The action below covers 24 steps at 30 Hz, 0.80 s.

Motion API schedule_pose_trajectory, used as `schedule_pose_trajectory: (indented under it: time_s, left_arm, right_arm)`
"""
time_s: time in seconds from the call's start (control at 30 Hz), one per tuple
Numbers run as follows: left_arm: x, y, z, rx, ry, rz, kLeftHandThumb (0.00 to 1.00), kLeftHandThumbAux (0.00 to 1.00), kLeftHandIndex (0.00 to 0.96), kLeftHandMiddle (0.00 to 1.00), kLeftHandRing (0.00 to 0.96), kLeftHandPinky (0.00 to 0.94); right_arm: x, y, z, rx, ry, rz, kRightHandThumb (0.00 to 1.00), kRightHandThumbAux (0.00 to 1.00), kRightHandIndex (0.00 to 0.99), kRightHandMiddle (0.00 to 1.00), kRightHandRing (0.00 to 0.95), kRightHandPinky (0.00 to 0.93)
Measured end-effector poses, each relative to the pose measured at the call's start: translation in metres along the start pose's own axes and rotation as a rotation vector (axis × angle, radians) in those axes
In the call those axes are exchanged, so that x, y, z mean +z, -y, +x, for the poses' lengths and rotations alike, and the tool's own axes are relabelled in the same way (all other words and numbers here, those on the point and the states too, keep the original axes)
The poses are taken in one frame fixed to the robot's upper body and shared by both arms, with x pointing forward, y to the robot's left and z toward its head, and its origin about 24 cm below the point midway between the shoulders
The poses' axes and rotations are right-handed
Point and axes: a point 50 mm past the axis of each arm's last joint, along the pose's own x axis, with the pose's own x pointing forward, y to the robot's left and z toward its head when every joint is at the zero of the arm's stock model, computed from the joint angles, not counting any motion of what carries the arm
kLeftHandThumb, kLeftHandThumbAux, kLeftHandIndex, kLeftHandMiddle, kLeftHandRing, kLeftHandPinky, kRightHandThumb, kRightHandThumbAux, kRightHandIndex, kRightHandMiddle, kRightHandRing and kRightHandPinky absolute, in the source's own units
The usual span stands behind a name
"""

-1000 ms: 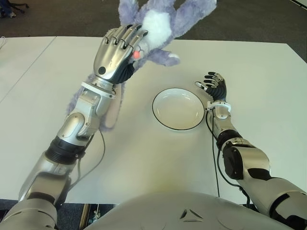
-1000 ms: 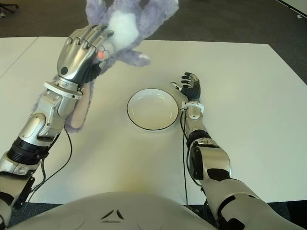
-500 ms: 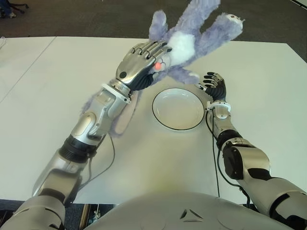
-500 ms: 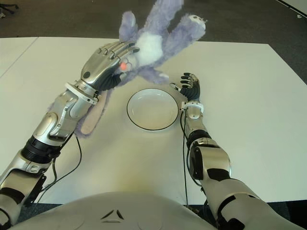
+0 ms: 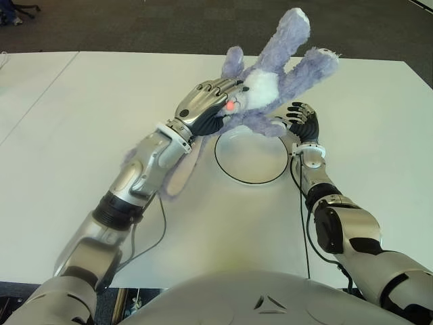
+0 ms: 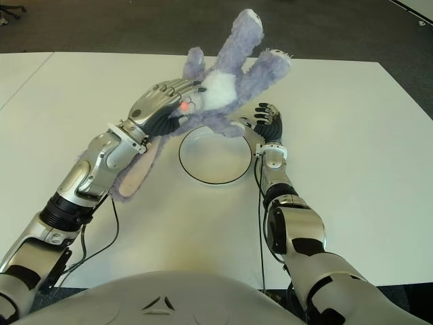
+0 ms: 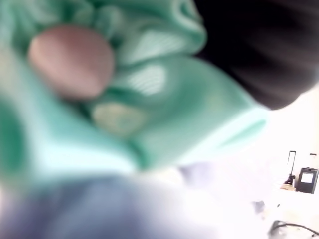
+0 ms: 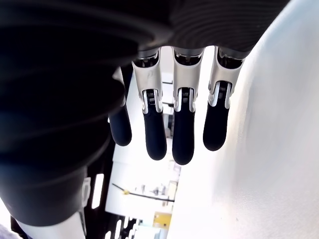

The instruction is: Put the doll into the plate.

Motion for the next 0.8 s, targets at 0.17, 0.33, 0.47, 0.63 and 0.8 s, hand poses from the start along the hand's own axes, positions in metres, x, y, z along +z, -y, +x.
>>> schedule_pose_trajectory:
  time_s: [0.17, 0.33, 0.47, 0.63, 0.8]
  left_arm:
    - [0.002, 0.013, 0.001, -0.039, 0.009, -0.028, 0.746, 0.695, 0.442, 0.848, 0.841, 0.829]
    - [0.004, 0.020, -0.001, -0.061, 0.005, -0.076, 0.746, 0.695, 0.442, 0.854, 0.846, 0.829]
    - [0.004, 0.026, -0.003, -0.080, -0.003, -0.099, 0.744, 0.696, 0.440, 0.894, 0.870, 0.857]
    - [0.003, 0.032, -0.007, -0.110, -0.026, -0.112, 0.744, 0.697, 0.441, 0.875, 0.853, 0.830]
    - [0.001, 0.037, -0.013, -0.150, -0.062, -0.149, 0.744, 0.695, 0.442, 0.841, 0.833, 0.790]
  right_arm:
    - [0.000, 0.000, 0.000, 0.001, -0.002, 0.011, 0.020, 0.844, 0.274, 0.334, 0.341, 0.324]
    - [0.000, 0.001, 0.000, 0.007, -0.005, 0.022, 0.037, 0.852, 0.280, 0.338, 0.346, 0.335]
    - [0.000, 0.001, 0.000, 0.007, -0.005, 0.024, 0.024, 0.844, 0.274, 0.337, 0.348, 0.339]
    - [0.000, 0.001, 0.000, 0.005, -0.005, 0.023, 0.011, 0.846, 0.269, 0.335, 0.347, 0.340]
    - [0.000, 0.001, 0.000, 0.000, -0.005, 0.023, 0.009, 0.848, 0.267, 0.333, 0.346, 0.338]
